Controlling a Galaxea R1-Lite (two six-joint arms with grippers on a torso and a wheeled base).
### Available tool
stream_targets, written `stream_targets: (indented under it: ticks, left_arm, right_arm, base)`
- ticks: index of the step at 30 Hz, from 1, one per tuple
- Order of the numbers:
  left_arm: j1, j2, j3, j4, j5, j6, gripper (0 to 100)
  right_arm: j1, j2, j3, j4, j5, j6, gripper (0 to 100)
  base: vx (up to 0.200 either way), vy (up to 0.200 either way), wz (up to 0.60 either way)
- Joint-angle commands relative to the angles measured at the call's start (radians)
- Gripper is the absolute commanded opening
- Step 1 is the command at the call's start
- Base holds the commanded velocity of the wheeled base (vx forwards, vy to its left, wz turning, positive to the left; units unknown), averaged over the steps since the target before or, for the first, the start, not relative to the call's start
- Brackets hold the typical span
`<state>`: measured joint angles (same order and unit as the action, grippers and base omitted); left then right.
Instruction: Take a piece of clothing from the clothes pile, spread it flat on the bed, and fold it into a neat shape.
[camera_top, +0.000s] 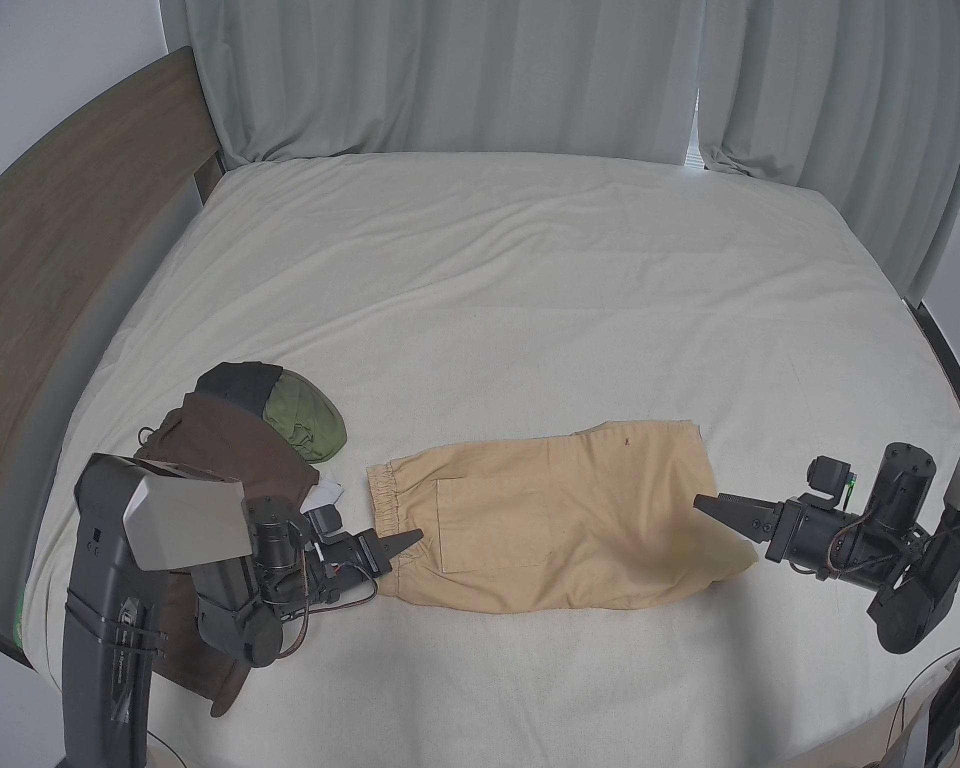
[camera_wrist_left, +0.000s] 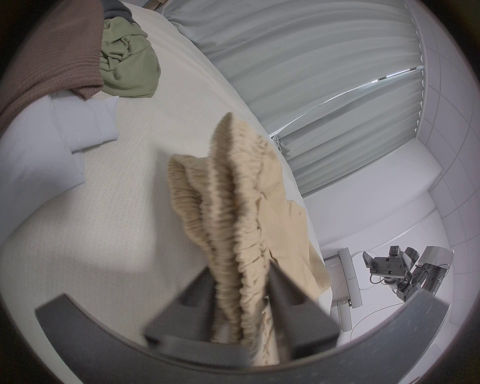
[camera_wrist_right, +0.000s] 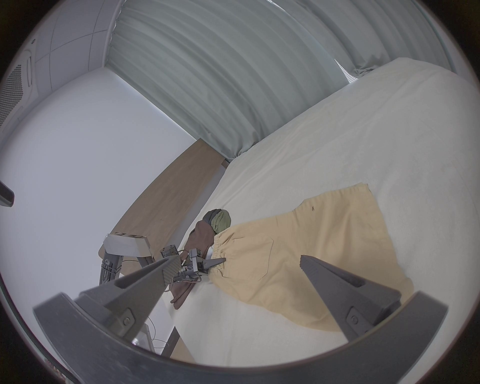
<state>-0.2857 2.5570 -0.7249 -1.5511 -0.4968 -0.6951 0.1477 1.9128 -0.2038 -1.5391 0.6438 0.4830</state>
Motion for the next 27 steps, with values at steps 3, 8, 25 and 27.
stream_targets:
  ticks: [3, 8, 25, 27]
  left_arm:
    - [0.003, -0.008, 0.021, -0.004, -0.002, 0.000, 0]
    - [0.007, -0.063, 0.088, -0.004, -0.012, 0.002, 0]
    - [0.056, -0.185, 0.160, -0.004, -0.043, 0.040, 0]
    - [0.069, -0.184, 0.168, -0.004, -0.045, 0.052, 0]
  right_arm:
    - [0.003, 0.014, 0.004, -0.001, 0.000, 0.000, 100]
    - [0.004, 0.028, 0.006, -0.001, 0.000, 0.000, 100]
    - [0.003, 0.098, 0.011, -0.001, 0.002, -0.060, 100]
    - [0.006, 0.101, 0.012, -0.001, 0.002, -0.060, 100]
  base:
    - [0.000, 0.000, 0.00]
    - [0.000, 0.000, 0.00]
    - [0.000, 0.000, 0.00]
    - [0.000, 0.000, 0.00]
